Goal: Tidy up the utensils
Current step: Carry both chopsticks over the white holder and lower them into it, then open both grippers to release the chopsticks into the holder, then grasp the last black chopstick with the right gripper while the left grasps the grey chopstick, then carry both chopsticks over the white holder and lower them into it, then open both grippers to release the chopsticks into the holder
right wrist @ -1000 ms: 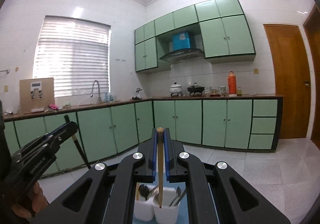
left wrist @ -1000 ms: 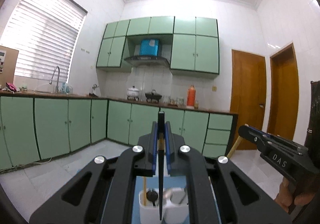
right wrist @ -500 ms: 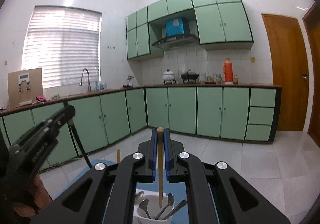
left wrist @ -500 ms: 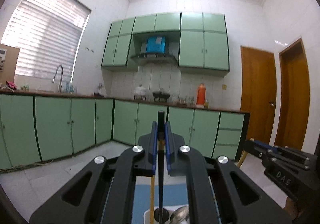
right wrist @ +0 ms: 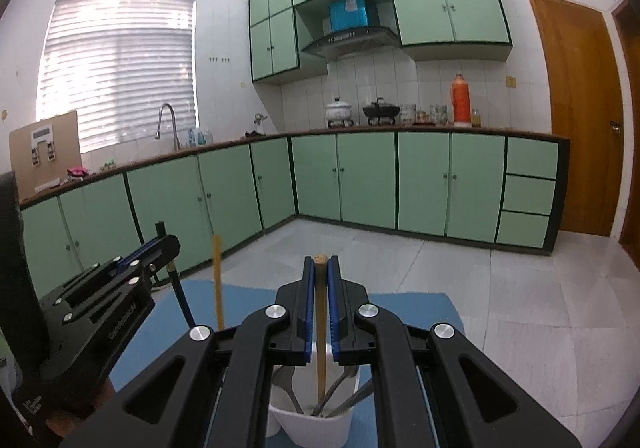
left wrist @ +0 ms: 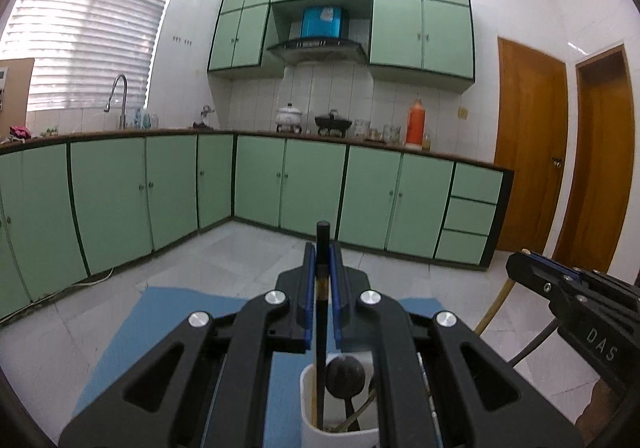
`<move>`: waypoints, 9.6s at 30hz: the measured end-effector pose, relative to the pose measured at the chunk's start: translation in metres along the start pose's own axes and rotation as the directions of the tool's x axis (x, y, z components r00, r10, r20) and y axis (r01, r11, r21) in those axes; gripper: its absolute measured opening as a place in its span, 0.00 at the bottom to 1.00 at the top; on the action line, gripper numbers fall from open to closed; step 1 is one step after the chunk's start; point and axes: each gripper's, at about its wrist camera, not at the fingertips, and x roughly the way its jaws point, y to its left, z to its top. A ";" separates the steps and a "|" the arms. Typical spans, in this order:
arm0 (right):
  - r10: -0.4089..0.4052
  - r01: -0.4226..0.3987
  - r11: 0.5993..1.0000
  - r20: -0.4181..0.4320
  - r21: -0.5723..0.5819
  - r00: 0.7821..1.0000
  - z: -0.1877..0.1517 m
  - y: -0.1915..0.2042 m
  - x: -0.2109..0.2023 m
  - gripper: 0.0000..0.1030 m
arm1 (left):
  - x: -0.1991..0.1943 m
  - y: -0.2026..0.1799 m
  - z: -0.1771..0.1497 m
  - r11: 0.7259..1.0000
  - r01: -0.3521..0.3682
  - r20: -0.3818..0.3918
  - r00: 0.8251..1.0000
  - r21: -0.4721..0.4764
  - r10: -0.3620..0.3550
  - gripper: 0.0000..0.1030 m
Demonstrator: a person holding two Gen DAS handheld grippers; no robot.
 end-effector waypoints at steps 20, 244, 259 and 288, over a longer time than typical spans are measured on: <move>-0.103 0.103 0.995 0.099 0.003 0.990 -0.004 -0.014 -0.050 0.61 | -0.049 0.028 0.002 0.998 -0.003 0.021 1.000 -0.056 0.004 0.76; -0.050 0.050 0.999 0.039 -0.004 0.998 -0.016 0.021 0.019 0.07 | 0.021 0.012 -0.014 1.000 0.023 -0.047 0.999 -0.009 -0.023 0.07; -0.058 0.059 0.998 0.078 -0.006 0.995 -0.006 0.015 -0.004 0.08 | -0.003 0.006 -0.009 1.000 0.019 -0.020 1.000 -0.004 -0.019 0.14; -0.089 0.087 0.996 0.145 0.023 0.985 -0.001 0.002 -0.061 0.11 | -0.064 -0.015 0.003 0.998 0.040 0.074 0.996 0.042 -0.043 0.31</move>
